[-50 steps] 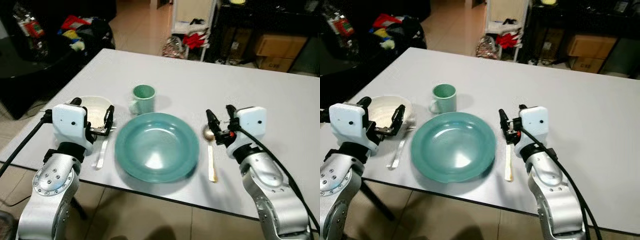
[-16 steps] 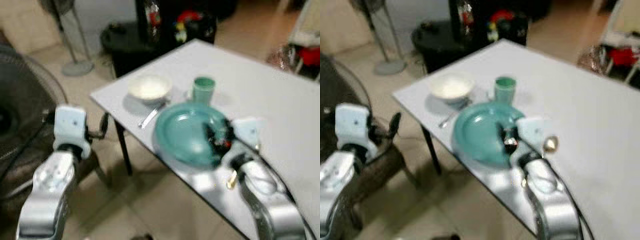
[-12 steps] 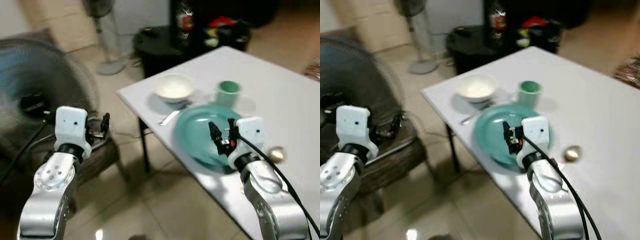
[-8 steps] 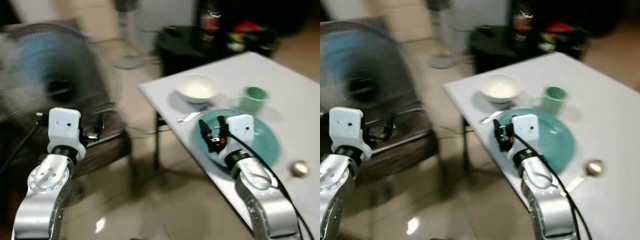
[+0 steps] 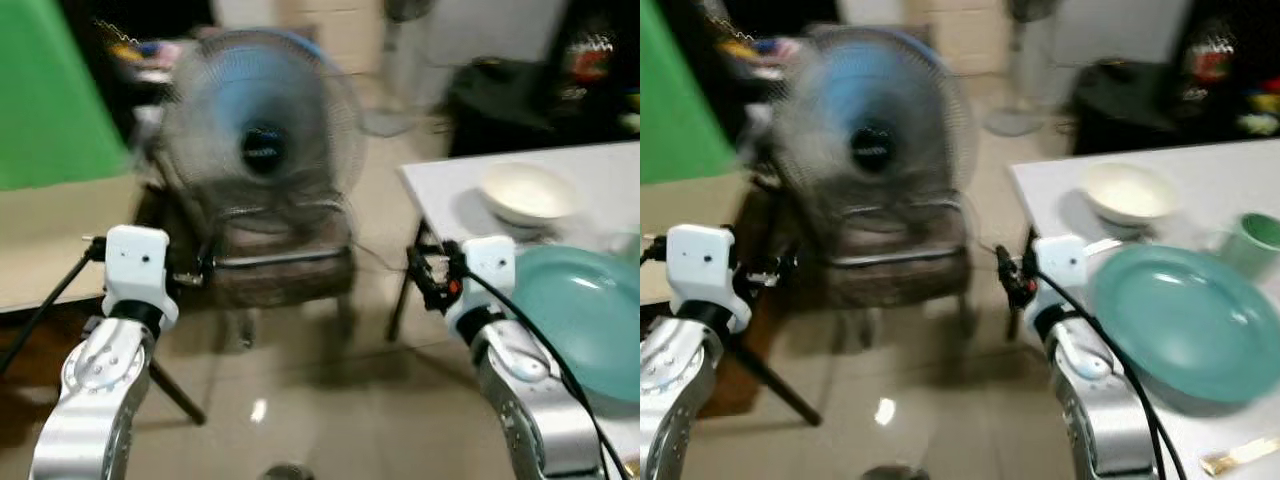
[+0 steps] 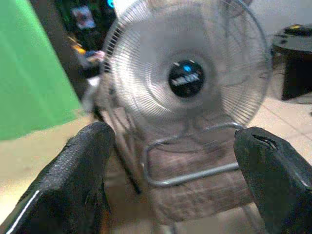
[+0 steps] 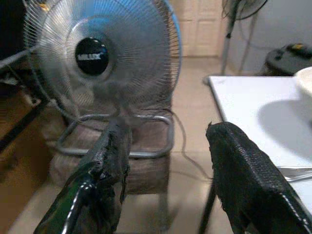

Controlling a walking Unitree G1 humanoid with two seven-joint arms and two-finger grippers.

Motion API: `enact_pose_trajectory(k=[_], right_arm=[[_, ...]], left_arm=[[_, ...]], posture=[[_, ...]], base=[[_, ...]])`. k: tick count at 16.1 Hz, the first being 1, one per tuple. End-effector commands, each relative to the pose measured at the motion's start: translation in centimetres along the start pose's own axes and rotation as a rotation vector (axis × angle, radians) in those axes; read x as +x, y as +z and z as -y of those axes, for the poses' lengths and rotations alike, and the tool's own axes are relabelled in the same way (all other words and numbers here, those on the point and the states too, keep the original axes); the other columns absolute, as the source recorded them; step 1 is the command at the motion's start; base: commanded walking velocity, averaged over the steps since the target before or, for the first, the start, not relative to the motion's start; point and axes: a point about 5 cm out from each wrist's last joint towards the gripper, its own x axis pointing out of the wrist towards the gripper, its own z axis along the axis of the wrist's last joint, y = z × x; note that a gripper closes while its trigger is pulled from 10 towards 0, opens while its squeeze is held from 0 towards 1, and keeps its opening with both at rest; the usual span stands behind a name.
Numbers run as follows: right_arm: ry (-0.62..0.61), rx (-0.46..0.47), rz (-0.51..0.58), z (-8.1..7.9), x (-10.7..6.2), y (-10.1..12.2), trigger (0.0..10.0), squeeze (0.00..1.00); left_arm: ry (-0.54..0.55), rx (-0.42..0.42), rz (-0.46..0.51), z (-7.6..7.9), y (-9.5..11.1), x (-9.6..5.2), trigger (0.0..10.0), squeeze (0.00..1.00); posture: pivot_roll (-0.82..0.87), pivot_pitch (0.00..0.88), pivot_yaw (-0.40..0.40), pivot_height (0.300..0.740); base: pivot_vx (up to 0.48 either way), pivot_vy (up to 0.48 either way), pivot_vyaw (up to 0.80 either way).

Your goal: Setting the table

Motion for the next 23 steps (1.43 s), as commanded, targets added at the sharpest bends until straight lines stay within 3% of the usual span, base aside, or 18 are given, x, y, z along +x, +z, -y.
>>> enact_pose_trajectory(k=[1,4,14,20,23], right_arm=[[0.038,0.027,0.021,-0.7,0.3,0.4,10.0,0.0],[0.076,0.022,0.004,-1.2,0.0,0.0,10.0,0.0],[0.131,-0.008,0.041,-1.6,0.4,0.5,10.0,0.0],[0.198,-0.056,0.041,-1.7,0.6,0.9,10.0,0.0],[0.178,-0.049,0.044,-1.5,0.7,1.0,10.0,0.0]], left_arm=[[0.006,0.018,0.025,-0.3,0.6,0.2,10.0,0.0],[-0.034,-0.005,0.081,0.1,1.2,-0.2,10.0,0.0],[-0.094,-0.022,0.095,0.4,1.2,-0.8,10.0,0.0],[-0.091,-0.071,0.101,0.8,1.1,-0.9,10.0,0.0],[-0.081,-0.067,0.09,0.5,0.9,-0.9,10.0,0.0]], posture=[[0.11,0.0,0.04,0.74],[0.1,0.0,0.048,0.74],[0.11,0.0,0.032,0.74],[0.1,0.0,0.003,0.74],[0.09,0.0,0.013,0.74]], base=[[0.0,0.0,0.8],[0.0,0.0,0.8],[0.0,0.0,0.8],[0.326,0.0,0.8],[0.394,0.0,0.0]])
